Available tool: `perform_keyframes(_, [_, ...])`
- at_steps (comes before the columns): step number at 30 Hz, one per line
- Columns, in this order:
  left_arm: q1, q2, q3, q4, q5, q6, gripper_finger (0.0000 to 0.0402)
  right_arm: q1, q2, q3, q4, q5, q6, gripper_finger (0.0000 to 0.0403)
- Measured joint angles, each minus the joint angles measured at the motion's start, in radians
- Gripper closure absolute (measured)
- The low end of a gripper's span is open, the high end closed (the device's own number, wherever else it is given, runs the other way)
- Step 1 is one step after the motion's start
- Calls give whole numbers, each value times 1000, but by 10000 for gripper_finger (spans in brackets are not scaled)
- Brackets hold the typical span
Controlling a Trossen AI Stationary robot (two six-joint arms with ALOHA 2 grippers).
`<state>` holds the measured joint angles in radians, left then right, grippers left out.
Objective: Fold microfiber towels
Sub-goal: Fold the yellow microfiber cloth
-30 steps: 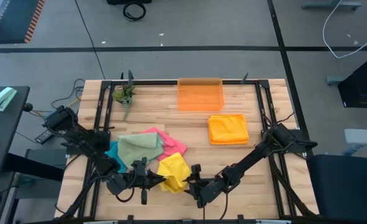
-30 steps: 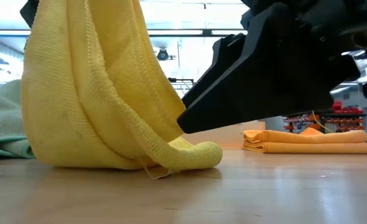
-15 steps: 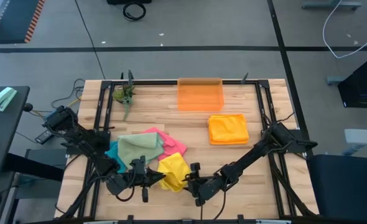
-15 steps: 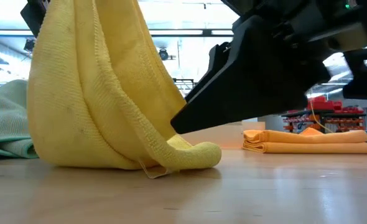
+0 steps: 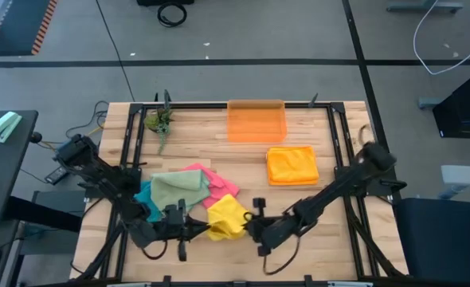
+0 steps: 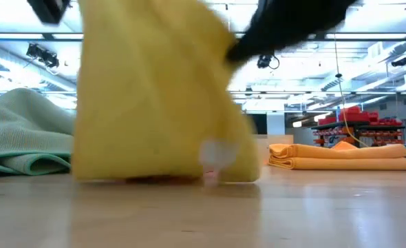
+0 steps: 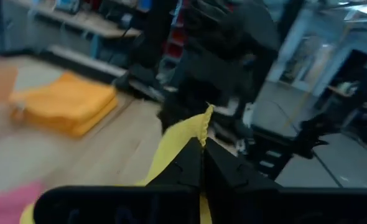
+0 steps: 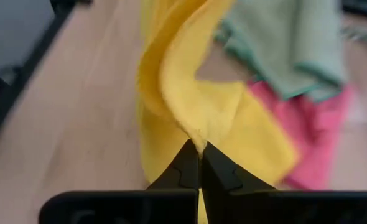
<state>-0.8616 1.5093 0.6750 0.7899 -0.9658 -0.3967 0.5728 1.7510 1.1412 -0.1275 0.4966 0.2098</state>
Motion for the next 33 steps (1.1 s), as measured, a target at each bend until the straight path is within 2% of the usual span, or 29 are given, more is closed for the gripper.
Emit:
perform_keyframes(7, [-34,-21,0,175,2,264,391,0,-328,1,-43,11,-6,398])
perform_keyframes(11, [-25,-21,0,200,37,311,384,12,-433,2,-40,7,-1,399])
perform_keyframes(15, [-18,-21,1,198,68,316,395,28,-446,1,-70,-44,64,400])
perform_keyframes(20, [-5,-21,0,195,89,300,383,30,-429,1,-142,-133,259,400])
perform_keyframes(23, [-5,-21,3,205,127,266,390,47,-421,1,-139,-183,324,400])
perform_keyframes(26, [-5,-20,28,206,129,262,394,54,-422,22,-139,-189,336,400])
perform_keyframes(30, [24,-20,101,207,131,329,395,43,-425,99,-163,-185,282,400])
perform_keyframes(33, [81,-20,149,186,129,426,395,8,-426,178,-288,-152,263,400])
